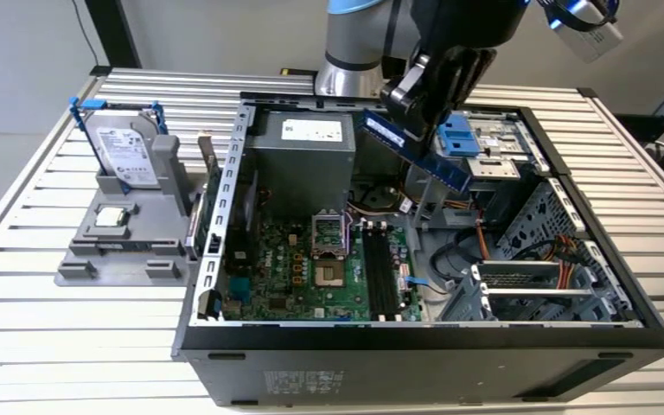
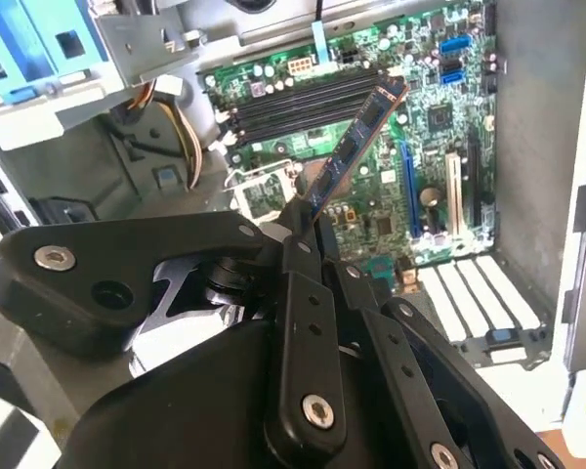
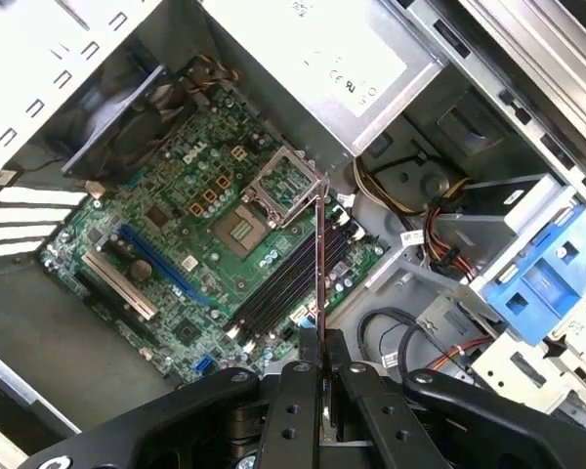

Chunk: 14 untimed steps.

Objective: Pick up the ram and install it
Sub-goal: 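Insert the ram into the slot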

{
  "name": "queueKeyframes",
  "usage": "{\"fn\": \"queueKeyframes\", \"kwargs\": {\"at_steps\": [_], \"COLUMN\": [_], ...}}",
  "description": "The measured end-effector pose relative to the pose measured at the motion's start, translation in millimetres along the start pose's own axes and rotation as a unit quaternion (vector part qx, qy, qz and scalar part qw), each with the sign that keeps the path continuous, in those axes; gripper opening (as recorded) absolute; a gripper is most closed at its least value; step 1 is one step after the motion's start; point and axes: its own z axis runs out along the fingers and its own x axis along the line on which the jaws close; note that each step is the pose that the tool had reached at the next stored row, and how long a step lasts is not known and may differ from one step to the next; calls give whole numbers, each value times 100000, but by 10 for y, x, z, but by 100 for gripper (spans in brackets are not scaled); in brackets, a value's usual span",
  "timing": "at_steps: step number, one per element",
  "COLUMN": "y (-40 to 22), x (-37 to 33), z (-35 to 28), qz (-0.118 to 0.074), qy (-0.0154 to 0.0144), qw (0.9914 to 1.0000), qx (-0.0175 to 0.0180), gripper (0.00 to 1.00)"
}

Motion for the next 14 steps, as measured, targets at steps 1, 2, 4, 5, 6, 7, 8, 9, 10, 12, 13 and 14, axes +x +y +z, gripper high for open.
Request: {"fn": "queueKeyframes", "kwargs": {"at_steps": [1,2,4,5,6,7,8,9,10,12,13,14], "y": [0,0,0,0,0,0,0,0,0,0,0,0], "x": [0,0,0,0,0,0,0,0,0,0,0,0], "z": [0,0,0,0,0,0,1,1,1,0,0,0], "qz": [647,1280,2565,3210,3838,4437,5095,5716,6293,7489,8104,8665], "qy": [-23,-50,-95,-120,-143,-166,-191,-212,-235,-269,-293,-312], "qw": [99998,99992,99967,99948,99926,99901,99870,99836,99801,99719,99670,99623], "qx": [21,39,82,102,121,141,162,181,199,243,265,283], "gripper": [0,0,0,0,0,0,0,0,0,0,0,0]}}
